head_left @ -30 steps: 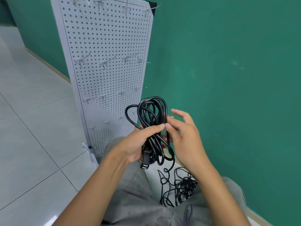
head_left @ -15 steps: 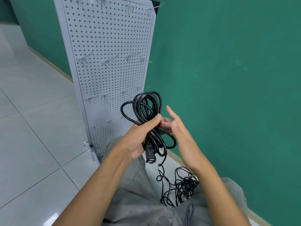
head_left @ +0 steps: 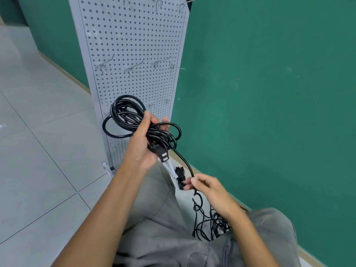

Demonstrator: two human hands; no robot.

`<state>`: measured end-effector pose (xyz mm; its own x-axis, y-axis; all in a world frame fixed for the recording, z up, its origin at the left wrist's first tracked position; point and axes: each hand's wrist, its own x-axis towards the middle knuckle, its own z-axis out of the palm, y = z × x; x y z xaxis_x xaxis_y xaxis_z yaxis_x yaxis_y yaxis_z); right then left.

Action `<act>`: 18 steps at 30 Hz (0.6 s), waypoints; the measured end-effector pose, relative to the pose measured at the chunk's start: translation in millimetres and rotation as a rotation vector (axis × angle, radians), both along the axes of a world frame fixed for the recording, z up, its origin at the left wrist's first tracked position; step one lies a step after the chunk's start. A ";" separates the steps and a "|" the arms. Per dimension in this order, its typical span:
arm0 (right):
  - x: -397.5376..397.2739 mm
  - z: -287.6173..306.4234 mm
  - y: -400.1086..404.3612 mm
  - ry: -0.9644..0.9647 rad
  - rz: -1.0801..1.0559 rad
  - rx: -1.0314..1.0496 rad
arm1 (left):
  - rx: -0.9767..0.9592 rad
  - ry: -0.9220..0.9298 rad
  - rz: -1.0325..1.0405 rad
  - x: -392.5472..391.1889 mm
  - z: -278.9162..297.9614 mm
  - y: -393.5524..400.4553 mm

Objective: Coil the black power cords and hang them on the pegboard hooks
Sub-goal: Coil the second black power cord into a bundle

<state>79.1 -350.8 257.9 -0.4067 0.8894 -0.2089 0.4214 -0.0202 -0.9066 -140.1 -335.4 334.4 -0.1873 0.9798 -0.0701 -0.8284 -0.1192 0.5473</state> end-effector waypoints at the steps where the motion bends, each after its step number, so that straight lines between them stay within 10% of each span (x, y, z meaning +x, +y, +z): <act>1: 0.1 0.2 -1.3 -0.024 0.008 0.014 | 0.004 -0.037 0.020 -3.3 -0.9 1.7; 9: 7.0 14.1 -3.9 -0.097 0.044 0.238 | -0.159 0.316 0.262 -14.9 -17.8 7.9; 18: -4.2 74.0 -8.1 -0.055 0.035 0.469 | -0.112 1.004 0.027 12.3 -32.8 3.3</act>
